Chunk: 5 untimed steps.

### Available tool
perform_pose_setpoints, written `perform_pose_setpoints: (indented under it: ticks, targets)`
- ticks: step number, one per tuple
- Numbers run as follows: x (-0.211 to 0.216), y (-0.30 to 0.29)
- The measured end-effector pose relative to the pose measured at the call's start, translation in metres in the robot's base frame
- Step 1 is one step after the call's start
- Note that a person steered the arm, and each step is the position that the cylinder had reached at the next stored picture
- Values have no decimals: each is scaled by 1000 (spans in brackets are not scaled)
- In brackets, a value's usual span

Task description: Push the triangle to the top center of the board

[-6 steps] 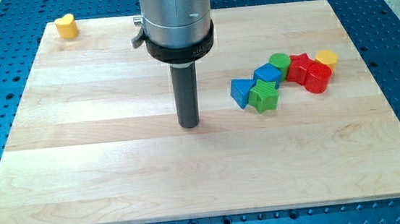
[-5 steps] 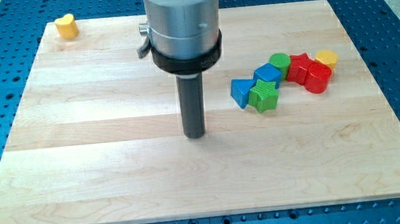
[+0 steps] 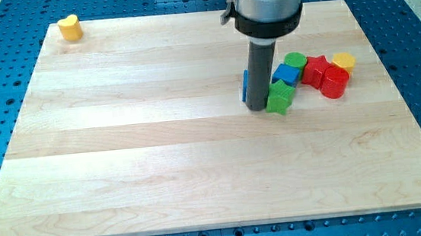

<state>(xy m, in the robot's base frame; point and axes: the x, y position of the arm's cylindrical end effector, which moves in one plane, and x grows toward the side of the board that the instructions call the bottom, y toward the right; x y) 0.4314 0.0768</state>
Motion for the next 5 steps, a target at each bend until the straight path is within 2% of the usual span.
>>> perform_pose_setpoints:
  ticks: [2,3,5]
  targets:
    - [-95,-38]
    - [-99,13]
    - [-153,-35]
